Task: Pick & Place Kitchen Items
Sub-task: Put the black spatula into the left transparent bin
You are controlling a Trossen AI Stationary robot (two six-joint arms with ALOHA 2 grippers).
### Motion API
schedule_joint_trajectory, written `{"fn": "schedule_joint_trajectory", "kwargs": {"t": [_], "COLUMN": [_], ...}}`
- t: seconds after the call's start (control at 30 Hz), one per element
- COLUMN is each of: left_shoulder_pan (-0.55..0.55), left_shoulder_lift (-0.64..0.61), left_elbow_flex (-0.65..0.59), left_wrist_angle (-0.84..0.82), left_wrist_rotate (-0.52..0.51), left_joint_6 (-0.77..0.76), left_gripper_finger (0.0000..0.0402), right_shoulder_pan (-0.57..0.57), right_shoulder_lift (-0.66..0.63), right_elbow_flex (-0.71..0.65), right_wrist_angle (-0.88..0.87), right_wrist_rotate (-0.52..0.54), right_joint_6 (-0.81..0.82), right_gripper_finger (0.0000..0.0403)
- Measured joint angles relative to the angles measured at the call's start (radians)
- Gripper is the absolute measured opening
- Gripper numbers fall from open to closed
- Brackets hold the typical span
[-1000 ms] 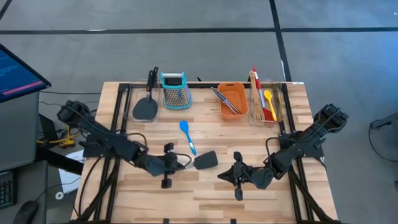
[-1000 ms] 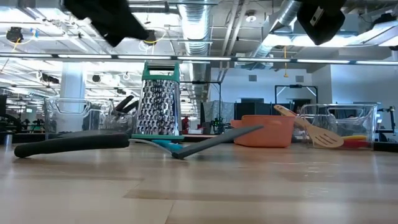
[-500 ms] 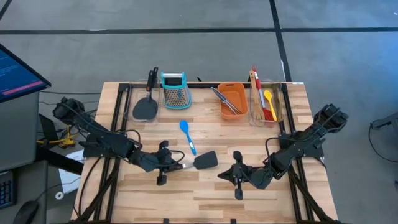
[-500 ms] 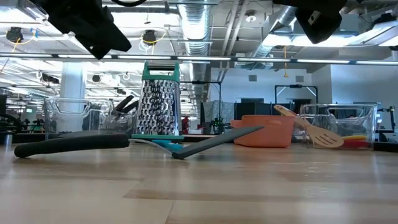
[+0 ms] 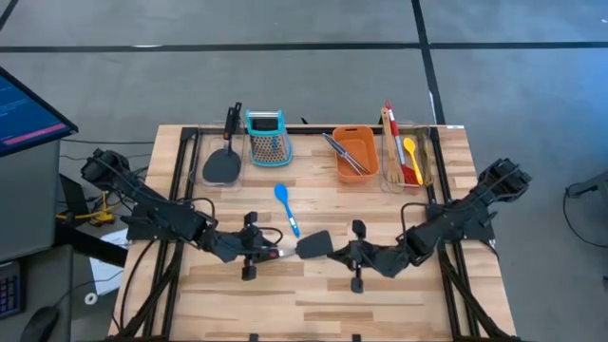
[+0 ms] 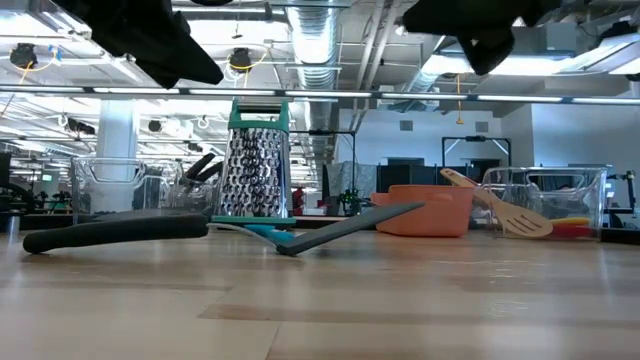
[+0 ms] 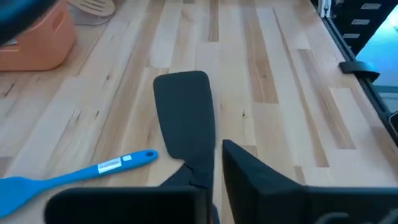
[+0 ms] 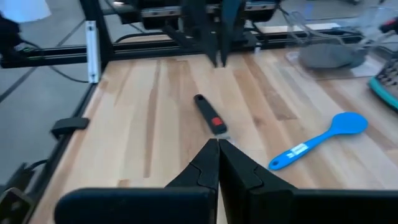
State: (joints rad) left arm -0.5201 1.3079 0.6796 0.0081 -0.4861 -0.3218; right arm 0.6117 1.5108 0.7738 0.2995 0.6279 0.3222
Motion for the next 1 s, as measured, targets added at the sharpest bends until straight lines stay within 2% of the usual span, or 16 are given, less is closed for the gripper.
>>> {"fn": "schedule_joint_trajectory", "kwargs": {"t": [0.37,0.53,0.73,1.0], "left_shoulder_pan": [0.013,0.045,0.063,0.063], "left_shoulder_lift": [0.045,0.075,0.112,0.242], "left_elbow_flex": [0.0,0.0,-0.007,-0.031], "left_wrist_angle": [0.002,0.013,0.018,0.023], "left_wrist_rotate": [0.001,0.06,0.072,0.078], "left_joint_6": [-0.083,-0.114,-0.16,-0.209], "left_gripper_finger": [0.014,0.0184,0.0209,0.0224], "right_shoulder_pan": [-0.039,-0.036,-0.036,-0.036], "right_shoulder_lift": [0.0,0.0,0.0,0.0], "right_elbow_flex": [0.0,0.0,0.0,0.0], "right_wrist_angle": [-0.039,-0.038,-0.038,-0.039], "right_wrist_rotate": [-0.029,-0.029,-0.029,-0.029], "right_joint_6": [-0.001,-0.001,-0.001,-0.001], "right_gripper_finger": [0.0,0.0,0.0,0.0]}}
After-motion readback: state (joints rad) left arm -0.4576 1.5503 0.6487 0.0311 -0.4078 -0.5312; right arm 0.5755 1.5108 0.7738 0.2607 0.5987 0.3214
